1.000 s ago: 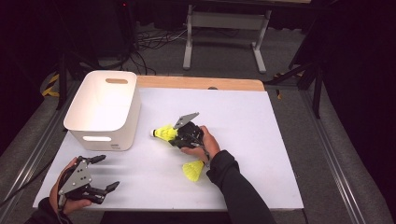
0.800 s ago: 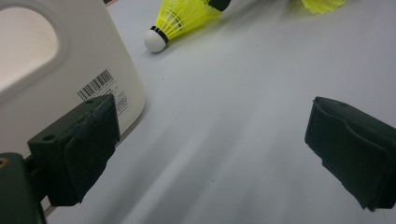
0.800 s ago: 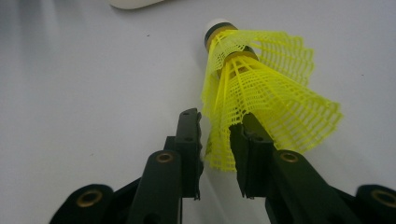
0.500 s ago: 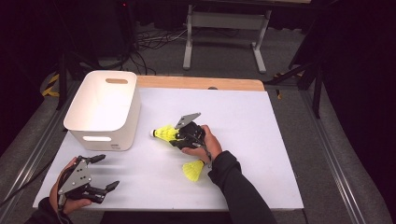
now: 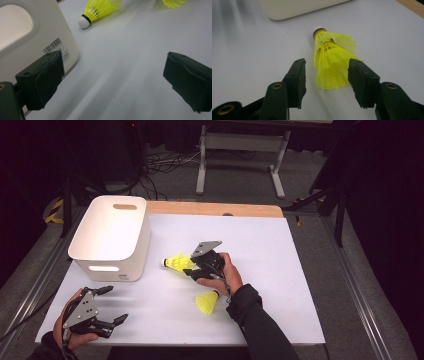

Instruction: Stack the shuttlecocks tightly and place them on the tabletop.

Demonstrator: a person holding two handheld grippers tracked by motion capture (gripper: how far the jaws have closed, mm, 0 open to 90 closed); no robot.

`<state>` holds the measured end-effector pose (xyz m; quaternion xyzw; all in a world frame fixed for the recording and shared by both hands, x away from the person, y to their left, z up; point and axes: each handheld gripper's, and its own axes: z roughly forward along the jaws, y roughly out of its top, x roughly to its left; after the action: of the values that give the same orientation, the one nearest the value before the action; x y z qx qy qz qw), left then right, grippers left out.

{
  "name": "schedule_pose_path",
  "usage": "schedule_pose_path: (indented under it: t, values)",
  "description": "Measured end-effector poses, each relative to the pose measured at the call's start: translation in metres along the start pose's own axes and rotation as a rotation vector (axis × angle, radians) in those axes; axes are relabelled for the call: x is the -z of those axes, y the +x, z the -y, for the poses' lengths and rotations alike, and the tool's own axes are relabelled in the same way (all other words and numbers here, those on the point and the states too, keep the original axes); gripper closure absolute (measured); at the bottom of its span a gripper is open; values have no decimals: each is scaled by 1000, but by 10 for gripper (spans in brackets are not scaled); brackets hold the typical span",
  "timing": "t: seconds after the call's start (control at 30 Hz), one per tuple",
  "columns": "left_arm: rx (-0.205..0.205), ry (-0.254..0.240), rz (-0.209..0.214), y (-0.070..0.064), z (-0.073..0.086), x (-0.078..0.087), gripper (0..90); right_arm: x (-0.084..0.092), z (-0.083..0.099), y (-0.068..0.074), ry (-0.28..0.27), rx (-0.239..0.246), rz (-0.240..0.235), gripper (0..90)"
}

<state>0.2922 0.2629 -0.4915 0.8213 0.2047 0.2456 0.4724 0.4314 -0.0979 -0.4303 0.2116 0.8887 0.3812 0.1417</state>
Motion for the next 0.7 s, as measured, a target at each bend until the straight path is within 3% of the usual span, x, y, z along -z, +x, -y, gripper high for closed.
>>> schedule_pose_path:
  t: [0.27,0.7]
  values:
    - [5,2,-1,0,0,0,42,21,3,3,-39,5,40,406]
    - [-3,9,-2,0,0,-1,43,56,13,21,-135,-19,194,229]
